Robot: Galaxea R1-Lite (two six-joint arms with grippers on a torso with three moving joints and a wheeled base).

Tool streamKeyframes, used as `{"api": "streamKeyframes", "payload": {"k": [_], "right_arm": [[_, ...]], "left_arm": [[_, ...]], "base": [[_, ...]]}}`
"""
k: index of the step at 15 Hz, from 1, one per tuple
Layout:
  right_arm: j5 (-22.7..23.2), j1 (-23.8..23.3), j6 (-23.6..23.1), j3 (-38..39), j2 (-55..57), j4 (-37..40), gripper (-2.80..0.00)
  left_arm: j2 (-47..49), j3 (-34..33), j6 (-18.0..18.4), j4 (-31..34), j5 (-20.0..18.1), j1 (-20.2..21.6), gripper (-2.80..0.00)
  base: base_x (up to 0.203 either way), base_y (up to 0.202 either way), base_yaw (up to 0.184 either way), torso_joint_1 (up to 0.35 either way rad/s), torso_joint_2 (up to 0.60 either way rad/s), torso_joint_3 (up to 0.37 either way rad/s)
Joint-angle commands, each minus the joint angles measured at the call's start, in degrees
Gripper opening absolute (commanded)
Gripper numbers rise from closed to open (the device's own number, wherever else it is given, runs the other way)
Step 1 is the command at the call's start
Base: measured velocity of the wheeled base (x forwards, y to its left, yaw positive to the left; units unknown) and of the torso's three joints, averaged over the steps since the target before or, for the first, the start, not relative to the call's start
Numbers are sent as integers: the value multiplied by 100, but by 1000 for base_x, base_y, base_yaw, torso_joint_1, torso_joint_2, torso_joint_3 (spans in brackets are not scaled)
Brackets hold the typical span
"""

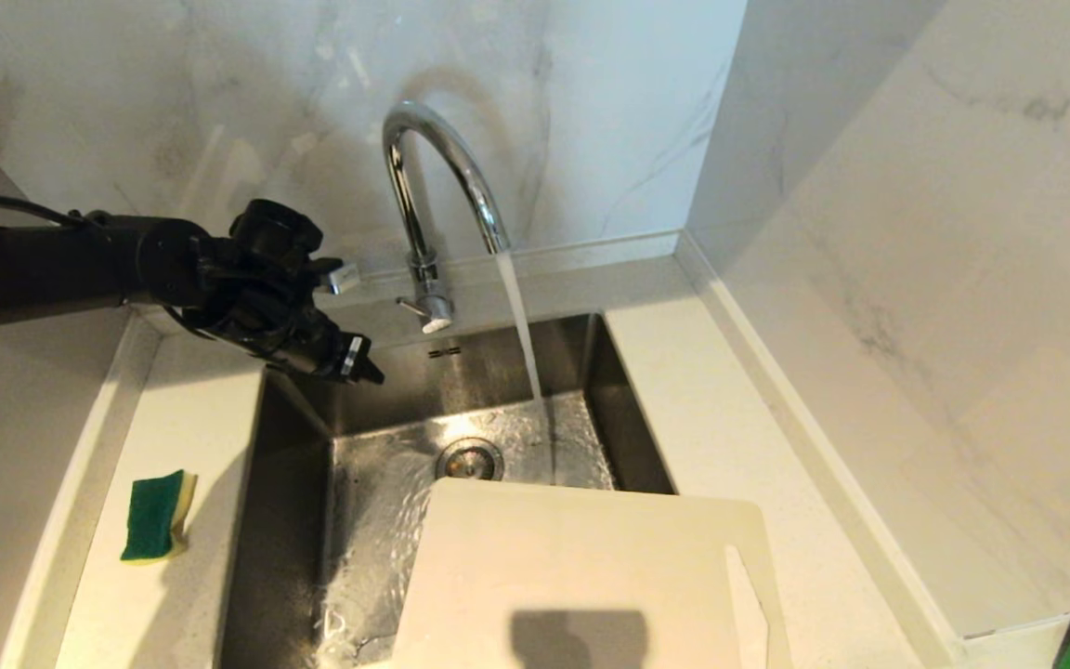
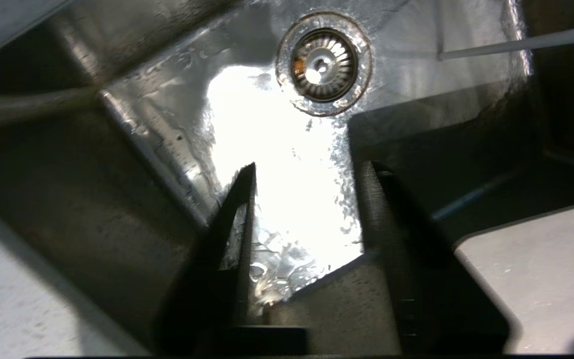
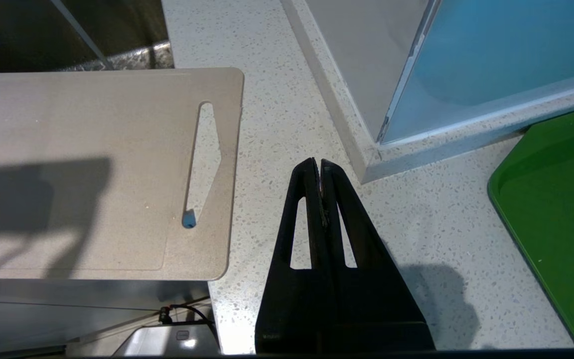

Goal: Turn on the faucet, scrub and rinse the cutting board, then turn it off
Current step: Turn off the tap

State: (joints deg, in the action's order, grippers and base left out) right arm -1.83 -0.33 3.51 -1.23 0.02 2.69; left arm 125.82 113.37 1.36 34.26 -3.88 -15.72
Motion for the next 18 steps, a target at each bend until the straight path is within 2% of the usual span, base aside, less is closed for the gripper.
{"api": "streamKeyframes", "payload": {"k": [1,5,10,14,18], "right_arm": [[-2,-2,0,0,-2,3,-280],[-2,-2,9,0,-2,3,-280],[-2,2,0,0,-2,3,-280],[-2,-2,0,0,-2,3,-280],[-2,-2,0,0,-2,3,-280]], "left_arm": [[12,2,-20,-128,-8,-69,-280],[-169,8,-524,-272,-124,-182,-280],[-163,10,-750,-857,-131,-316,-280],[-198,10,-995,-945,-116,-438,-280],[-170,9,-1273,-1195,134,-503,-280]], "base": [[0,0,0,0,0,0],[0,0,0,0,0,0],[0,0,0,0,0,0],[0,0,0,0,0,0],[0,0,0,0,0,0]]}}
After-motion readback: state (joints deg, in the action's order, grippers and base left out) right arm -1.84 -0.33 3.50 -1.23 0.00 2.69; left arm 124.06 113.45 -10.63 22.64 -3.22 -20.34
